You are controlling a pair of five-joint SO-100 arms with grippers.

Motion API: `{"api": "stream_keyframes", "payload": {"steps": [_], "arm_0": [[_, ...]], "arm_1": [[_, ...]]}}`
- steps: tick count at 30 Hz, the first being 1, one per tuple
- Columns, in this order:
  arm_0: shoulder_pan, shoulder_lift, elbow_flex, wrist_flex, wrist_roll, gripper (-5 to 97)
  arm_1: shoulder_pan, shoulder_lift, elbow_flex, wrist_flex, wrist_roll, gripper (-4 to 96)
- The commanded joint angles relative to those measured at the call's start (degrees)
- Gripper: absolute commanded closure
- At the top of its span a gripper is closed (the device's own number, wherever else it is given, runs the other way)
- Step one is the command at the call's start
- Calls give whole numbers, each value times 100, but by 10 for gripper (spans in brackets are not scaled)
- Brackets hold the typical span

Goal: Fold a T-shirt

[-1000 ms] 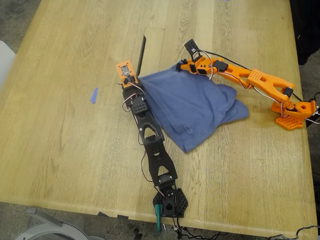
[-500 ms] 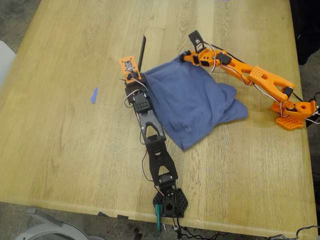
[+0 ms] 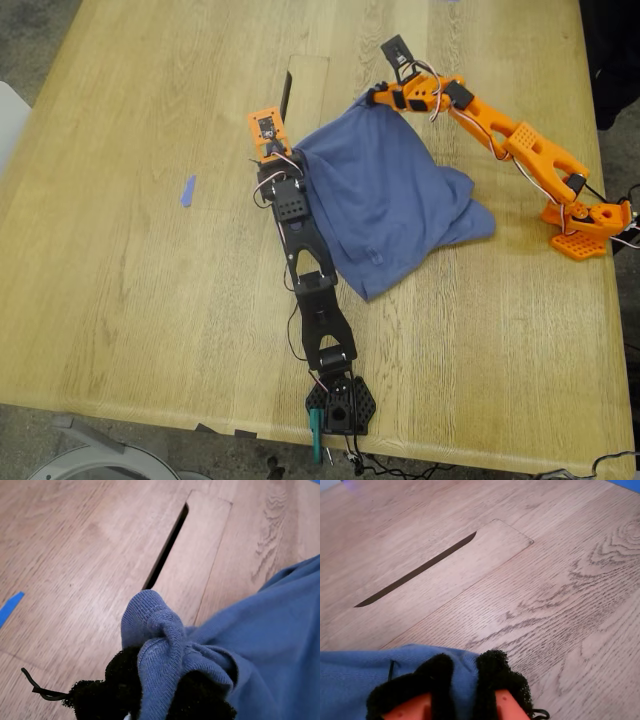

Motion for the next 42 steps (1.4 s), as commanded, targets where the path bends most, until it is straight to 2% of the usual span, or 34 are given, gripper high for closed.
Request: {"api": "stream_keyframes", "payload": {"steps": [1, 19, 24, 29, 42], "arm_0": [[105, 1485, -686, 536, 9, 918], [984, 2856, -686, 3349, -70, 918], [1222, 3199, -686, 4069, -97, 918], [1547, 3498, -686, 4570, -149, 918], [2646, 4228, 334, 5027, -334, 918]], "arm_1": [[-88, 870, -290, 562, -26, 831], [-562, 2900, -237, 4052, 35, 838], [-756, 4210, 1573, 4052, 44, 838], [-1002, 5010, 2496, 4052, 53, 845], [-1600, 7778, 6284, 4034, 141, 842]]}}
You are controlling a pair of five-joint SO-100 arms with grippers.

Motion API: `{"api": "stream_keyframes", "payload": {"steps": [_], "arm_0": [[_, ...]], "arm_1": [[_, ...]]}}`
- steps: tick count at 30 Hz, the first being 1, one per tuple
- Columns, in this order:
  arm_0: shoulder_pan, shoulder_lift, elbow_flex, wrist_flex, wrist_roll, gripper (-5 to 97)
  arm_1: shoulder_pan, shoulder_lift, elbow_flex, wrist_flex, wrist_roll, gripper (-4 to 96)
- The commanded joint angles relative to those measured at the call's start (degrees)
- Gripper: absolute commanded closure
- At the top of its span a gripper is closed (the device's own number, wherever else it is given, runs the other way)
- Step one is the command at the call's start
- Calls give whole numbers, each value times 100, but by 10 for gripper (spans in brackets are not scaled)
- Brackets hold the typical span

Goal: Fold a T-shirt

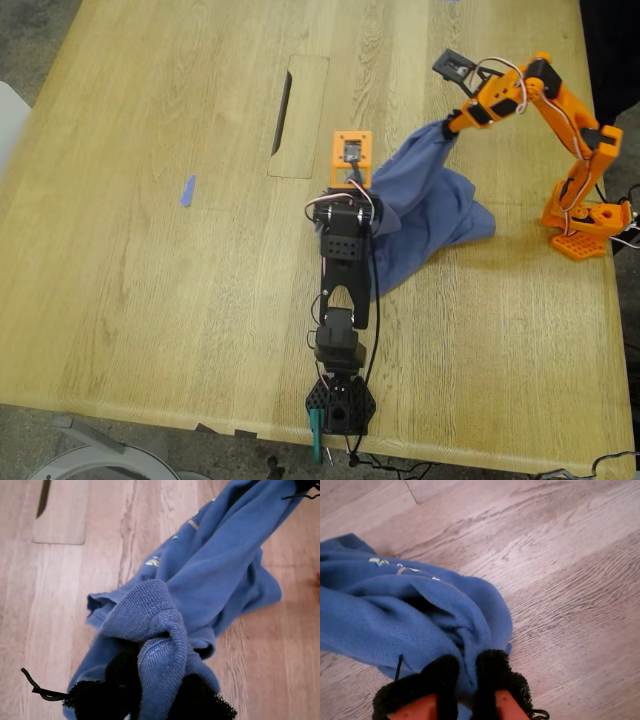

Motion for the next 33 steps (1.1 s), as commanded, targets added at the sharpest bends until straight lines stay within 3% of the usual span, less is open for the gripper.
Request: {"api": "stream_keyframes", "payload": {"steps": [1, 17, 33], "arm_0": [[176, 809, 220, 132, -70, 918], [1503, 2074, 3182, -352, -220, 918], [3349, 2206, 6398, -2865, -299, 918]], "arm_1": [[-132, 668, 483, 0, 53, 842], [-703, 3727, 5098, -1081, 79, 845], [-1397, 5379, 8763, -3182, 79, 847]]}}
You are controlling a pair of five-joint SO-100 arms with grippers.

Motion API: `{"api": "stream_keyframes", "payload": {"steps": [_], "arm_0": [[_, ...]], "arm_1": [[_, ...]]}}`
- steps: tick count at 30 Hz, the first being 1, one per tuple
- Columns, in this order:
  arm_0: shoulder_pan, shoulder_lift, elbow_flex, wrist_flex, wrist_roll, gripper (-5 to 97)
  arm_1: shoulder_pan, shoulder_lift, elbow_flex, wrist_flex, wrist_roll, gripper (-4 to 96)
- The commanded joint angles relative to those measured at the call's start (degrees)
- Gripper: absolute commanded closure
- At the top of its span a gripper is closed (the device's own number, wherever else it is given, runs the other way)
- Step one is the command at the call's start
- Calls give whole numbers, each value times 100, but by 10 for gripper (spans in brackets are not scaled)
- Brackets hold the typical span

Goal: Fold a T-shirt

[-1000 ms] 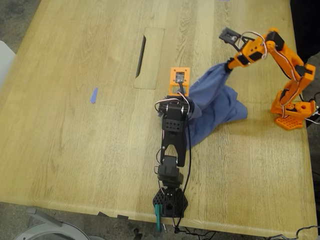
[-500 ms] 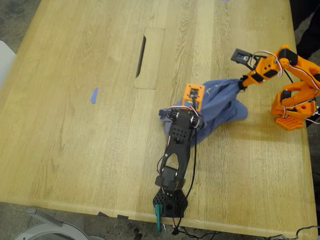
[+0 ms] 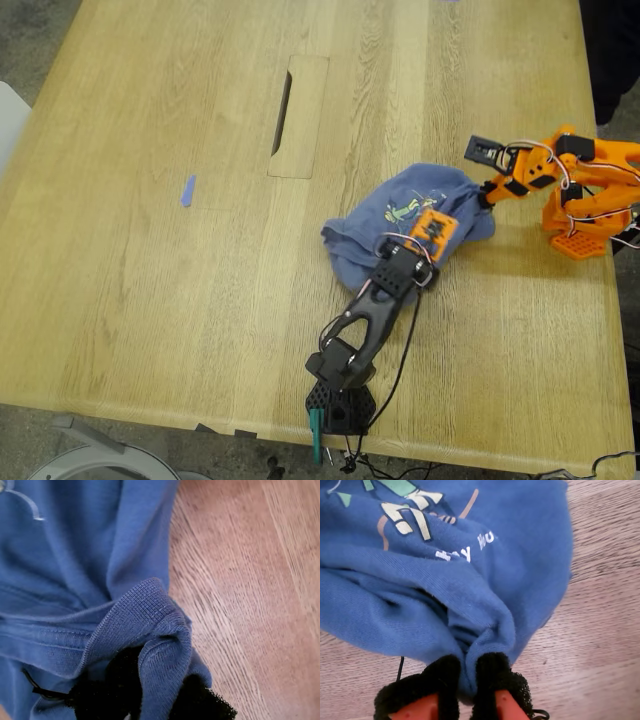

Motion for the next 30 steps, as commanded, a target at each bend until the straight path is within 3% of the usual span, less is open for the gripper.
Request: {"api": "stream_keyframes", "payload": {"steps": [1, 13, 18, 22, 23, 25, 28, 30], "arm_0": [[343, 404, 281, -466, -53, 918], [729, 404, 1441, -1230, 9, 900], [431, 457, 1564, -1389, 53, 625], [299, 519, 1521, -1371, -105, 531], [308, 545, 1521, -1354, -79, 513], [343, 571, 1529, -1336, -114, 485], [369, 580, 1468, -1336, -176, 461], [352, 650, 1345, -1134, -193, 451]], "arm_1": [[-105, 290, 334, -229, 18, 847], [-404, 2549, 2074, 598, 44, 850], [-264, 2610, 2127, 615, 88, 825], [-123, 2549, 1934, 782, 97, 714], [-88, 2540, 1898, 800, 88, 717], [-44, 2514, 1828, 905, 70, 842], [62, 2479, 1687, 958, 26, 840], [79, 2373, 1494, 1028, -9, 893]]}}
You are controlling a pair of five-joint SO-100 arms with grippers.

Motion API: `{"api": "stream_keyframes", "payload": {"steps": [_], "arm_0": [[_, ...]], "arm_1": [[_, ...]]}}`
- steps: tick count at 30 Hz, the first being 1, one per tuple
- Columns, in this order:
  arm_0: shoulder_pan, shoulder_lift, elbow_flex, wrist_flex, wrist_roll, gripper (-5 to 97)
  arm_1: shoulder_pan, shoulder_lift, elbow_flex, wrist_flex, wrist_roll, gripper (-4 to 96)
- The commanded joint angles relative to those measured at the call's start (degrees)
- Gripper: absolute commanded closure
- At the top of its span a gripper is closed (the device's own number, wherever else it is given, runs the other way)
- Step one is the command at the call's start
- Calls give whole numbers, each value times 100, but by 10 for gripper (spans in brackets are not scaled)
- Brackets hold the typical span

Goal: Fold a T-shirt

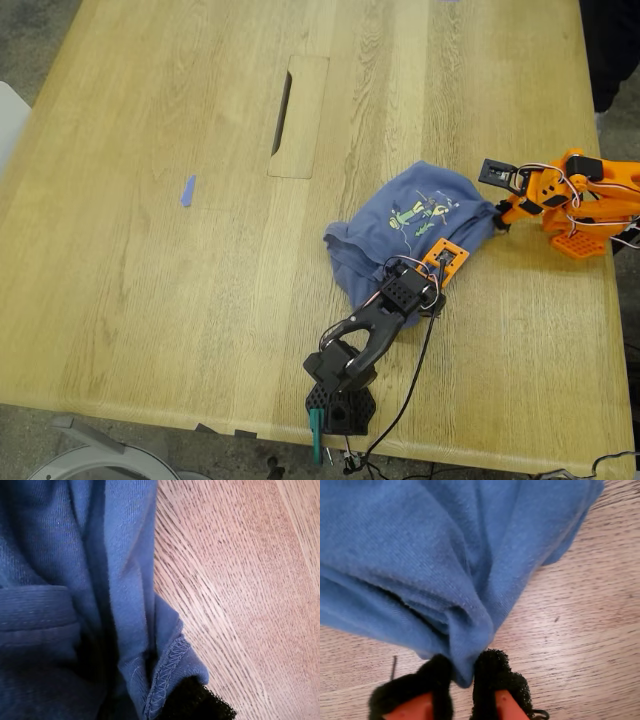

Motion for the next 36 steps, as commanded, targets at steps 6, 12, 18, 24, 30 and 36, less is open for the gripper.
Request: {"api": "stream_keyframes", "payload": {"steps": [6, 12, 18, 24, 30, 36], "arm_0": [[105, 949, -466, 686, -88, 448], [431, 1195, -791, 1011, -88, 449], [844, 1230, -747, 879, -79, 479], [923, 1204, -615, 536, -114, 485], [914, 1195, -844, 519, -132, 505], [562, 800, -1424, 563, -70, 705]], "arm_1": [[-35, -510, -1011, 246, -202, 912], [-158, -738, -1336, 369, -237, 912], [-290, -861, -1441, 439, -281, 912], [-193, -800, -1494, 448, -167, 695], [-316, -1055, -2145, 791, -167, 842], [-352, -2259, -3199, 387, -272, 910]]}}
